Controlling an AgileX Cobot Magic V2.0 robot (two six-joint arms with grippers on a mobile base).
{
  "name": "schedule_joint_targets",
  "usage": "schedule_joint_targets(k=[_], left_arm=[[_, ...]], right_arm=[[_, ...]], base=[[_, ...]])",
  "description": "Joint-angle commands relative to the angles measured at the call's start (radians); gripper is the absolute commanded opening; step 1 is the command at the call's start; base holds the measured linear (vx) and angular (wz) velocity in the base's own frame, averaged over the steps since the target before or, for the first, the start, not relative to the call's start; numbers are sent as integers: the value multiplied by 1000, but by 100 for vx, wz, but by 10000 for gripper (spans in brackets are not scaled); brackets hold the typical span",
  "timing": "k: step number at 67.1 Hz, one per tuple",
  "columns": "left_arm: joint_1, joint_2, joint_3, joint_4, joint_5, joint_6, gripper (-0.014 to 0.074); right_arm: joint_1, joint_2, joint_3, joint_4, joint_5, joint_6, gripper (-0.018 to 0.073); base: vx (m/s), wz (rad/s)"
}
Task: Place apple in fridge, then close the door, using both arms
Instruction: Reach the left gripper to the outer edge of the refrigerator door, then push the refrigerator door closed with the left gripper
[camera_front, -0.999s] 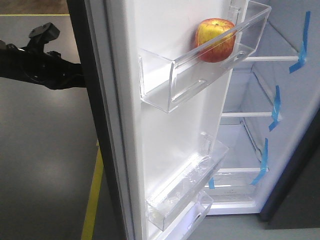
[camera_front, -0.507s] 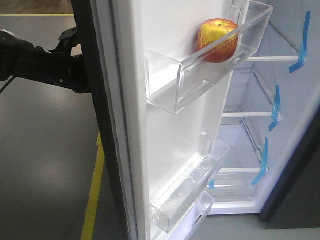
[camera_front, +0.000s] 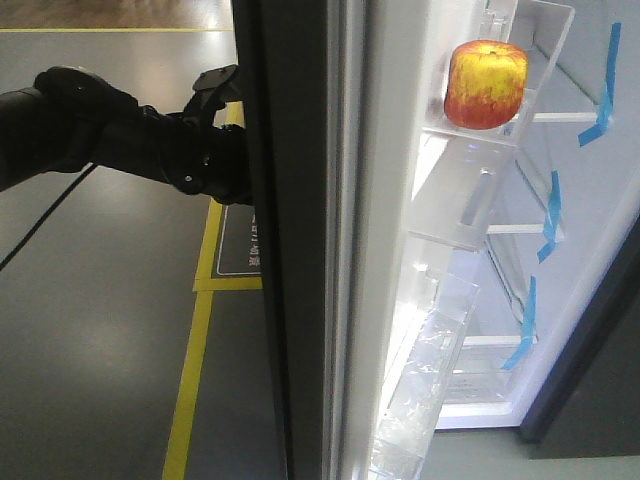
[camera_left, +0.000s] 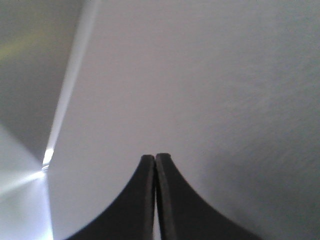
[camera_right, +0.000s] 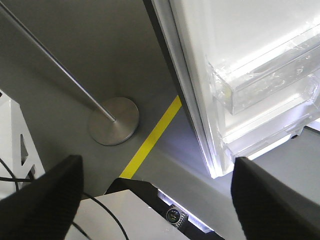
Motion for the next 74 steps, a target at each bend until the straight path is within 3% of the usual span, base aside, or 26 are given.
schedule_joint_targets(k=[1, 37, 54, 62, 68, 74], left_arm=[[-43, -47, -33, -105, -26, 11, -6], [-291, -47, -33, -191, -144, 49, -6], [-327, -47, -33, -182, -142, 107, -6], [-327, -56, -33, -109, -125, 104, -6], [-327, -86, -33, 41, -151, 48, -6], [-327, -139, -33, 236, -183, -100, -6]], right_arm=[[0, 12, -22, 26, -48, -1, 577], [0, 12, -22, 26, -48, -1, 577], [0, 12, -22, 26, -48, -1, 577], [0, 12, -22, 26, -48, -1, 577], [0, 12, -22, 26, -48, -1, 577], [0, 12, -22, 26, -48, -1, 577]], base=[[0, 0], [0, 0], [0, 0], [0, 0], [0, 0], [0, 0]])
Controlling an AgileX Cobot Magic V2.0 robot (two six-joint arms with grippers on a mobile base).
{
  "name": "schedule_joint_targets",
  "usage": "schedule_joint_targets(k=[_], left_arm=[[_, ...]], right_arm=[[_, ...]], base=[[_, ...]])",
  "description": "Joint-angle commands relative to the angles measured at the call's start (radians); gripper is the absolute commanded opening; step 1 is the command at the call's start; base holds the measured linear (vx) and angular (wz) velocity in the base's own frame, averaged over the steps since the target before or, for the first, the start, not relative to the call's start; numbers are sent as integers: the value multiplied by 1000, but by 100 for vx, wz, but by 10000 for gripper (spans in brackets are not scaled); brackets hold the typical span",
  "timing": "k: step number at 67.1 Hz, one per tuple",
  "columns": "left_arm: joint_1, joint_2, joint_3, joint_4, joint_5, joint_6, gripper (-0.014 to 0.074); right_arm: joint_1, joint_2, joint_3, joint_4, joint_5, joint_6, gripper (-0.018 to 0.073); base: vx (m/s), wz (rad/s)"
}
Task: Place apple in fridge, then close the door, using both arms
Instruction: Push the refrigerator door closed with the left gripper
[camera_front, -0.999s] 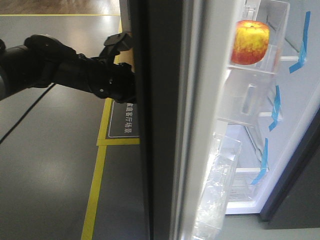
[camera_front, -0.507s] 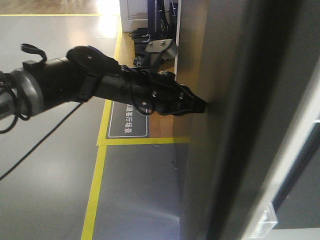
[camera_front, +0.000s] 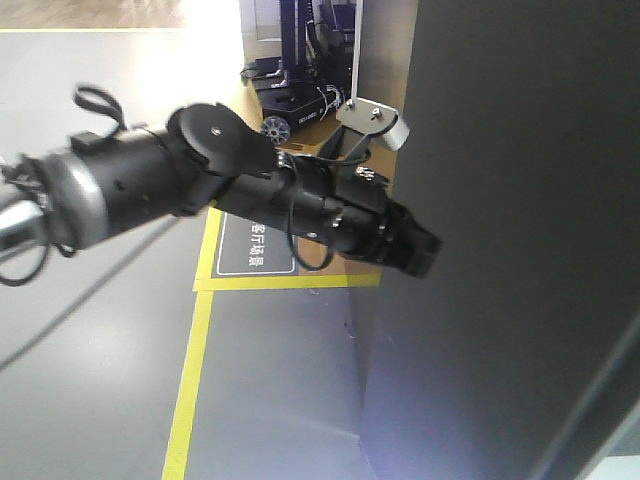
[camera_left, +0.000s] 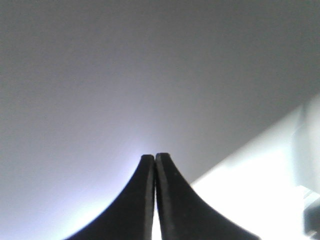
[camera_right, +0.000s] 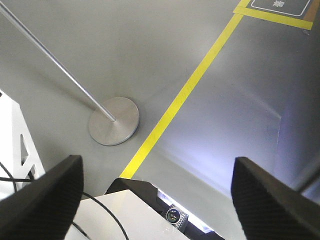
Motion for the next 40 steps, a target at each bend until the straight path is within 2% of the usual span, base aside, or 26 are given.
schedule_joint_targets(k=[1, 7, 15, 18, 22, 29, 40], left_arm=[[-2, -121, -33, 184, -53, -164, -6], [-2, -179, -33, 409, -47, -339, -6], [-2, -249, -27, 679, 0, -514, -6], [-2, -275, -9, 751, 7, -567, -6], [-2, -320, 38, 839, -7, -625, -6], [-2, -400, 142, 947, -37, -704, -6], [-2, -526, 318, 1046, -87, -793, -6]], right_arm=[[0, 12, -22, 26, -48, -1, 577], [0, 12, -22, 26, -48, -1, 577], [0, 12, -22, 26, -48, -1, 577], [0, 12, -22, 26, -48, -1, 577], [0, 12, -22, 26, -48, -1, 577], [0, 12, -22, 26, -48, -1, 577], [0, 12, -22, 21, -48, -19, 577]], base=[[0, 0], [0, 0], [0, 0], [0, 0], [0, 0], [0, 0], [0, 0]])
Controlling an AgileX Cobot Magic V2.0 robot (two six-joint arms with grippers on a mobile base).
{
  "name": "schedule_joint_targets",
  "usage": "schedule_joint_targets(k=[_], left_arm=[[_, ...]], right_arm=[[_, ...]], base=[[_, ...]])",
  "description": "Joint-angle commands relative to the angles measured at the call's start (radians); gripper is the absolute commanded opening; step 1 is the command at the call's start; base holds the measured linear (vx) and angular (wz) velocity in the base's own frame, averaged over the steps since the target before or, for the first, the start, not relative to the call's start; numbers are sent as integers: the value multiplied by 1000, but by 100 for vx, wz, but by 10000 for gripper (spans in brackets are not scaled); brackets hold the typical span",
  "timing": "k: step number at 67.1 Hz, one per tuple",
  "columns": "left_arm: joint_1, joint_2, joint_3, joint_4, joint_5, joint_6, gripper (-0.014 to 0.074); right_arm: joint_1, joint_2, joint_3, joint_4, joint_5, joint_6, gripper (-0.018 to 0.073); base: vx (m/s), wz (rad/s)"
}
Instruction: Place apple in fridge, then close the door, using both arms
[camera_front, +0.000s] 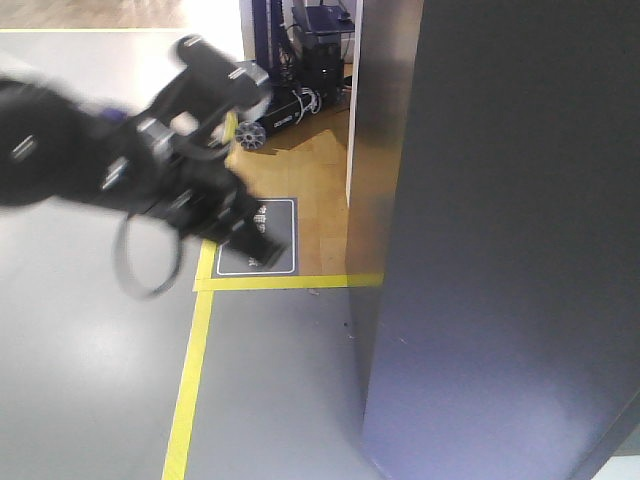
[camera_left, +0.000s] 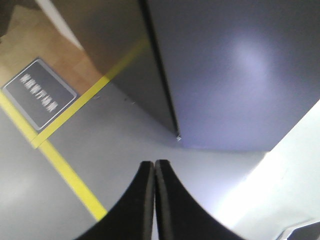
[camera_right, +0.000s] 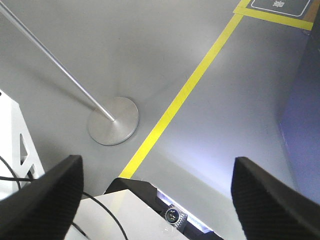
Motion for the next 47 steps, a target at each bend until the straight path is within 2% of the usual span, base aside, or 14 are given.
schedule_joint_targets(k=[1, 8, 16, 47], left_arm=[[-1, -107, 66, 62, -94, -73, -6], [8, -179, 153, 93, -116, -129, -6], [55, -258, 242, 94, -145, -160, -6], [301, -471, 464, 95, -123, -201, -6]], right_arm=[[0, 12, -22, 22, -48, -14, 577], [0, 12, -22, 23, -48, -14, 577], [0, 12, -22, 23, -48, -14, 577], [0, 12, -22, 25, -55, -10, 577]], base=[[0, 0], [0, 0], [0, 0], [0, 0]])
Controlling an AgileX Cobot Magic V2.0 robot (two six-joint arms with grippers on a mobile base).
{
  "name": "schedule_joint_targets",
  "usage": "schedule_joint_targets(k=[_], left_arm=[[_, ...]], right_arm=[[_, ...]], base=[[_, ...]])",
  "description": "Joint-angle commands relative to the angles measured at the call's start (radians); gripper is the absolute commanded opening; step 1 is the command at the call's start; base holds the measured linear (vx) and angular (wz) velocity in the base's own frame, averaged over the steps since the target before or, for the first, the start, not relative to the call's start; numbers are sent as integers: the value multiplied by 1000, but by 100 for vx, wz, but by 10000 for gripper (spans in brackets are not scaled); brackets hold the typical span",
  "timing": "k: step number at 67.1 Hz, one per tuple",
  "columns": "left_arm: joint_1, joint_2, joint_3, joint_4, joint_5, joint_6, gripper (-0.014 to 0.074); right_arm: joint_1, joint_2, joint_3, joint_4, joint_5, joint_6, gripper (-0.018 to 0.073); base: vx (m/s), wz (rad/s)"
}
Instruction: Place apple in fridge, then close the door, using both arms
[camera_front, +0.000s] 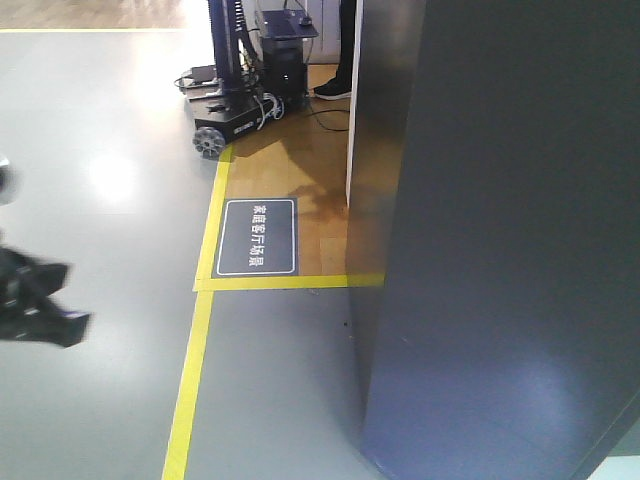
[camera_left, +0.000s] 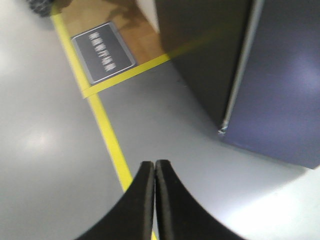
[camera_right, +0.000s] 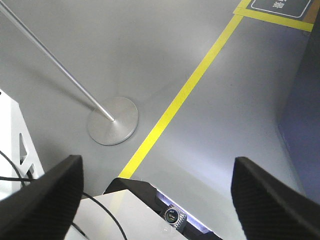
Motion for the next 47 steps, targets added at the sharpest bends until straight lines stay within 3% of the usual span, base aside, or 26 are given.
schedule_joint_targets(k=[1, 13, 29, 36, 47], left_arm=[[40, -54, 12, 6, -46, -20, -6], [93, -105, 47, 12, -47, -20, -6], [93, -103, 47, 11, -32, -19, -6], [93, -103, 47, 11, -32, -19, -6], [93, -103, 47, 11, -32, -19, -6]], right_arm=[[0, 12, -22, 22, -56, -7, 577], [0, 34, -22, -47, -51, 69, 574], [0, 130, -28, -165, -65, 124, 489], [0, 183, -55, -215, -88, 148, 403], [0, 265, -132, -325, -123, 214, 188]], base=[[0, 0], [0, 0], [0, 0], [0, 0], [0, 0]])
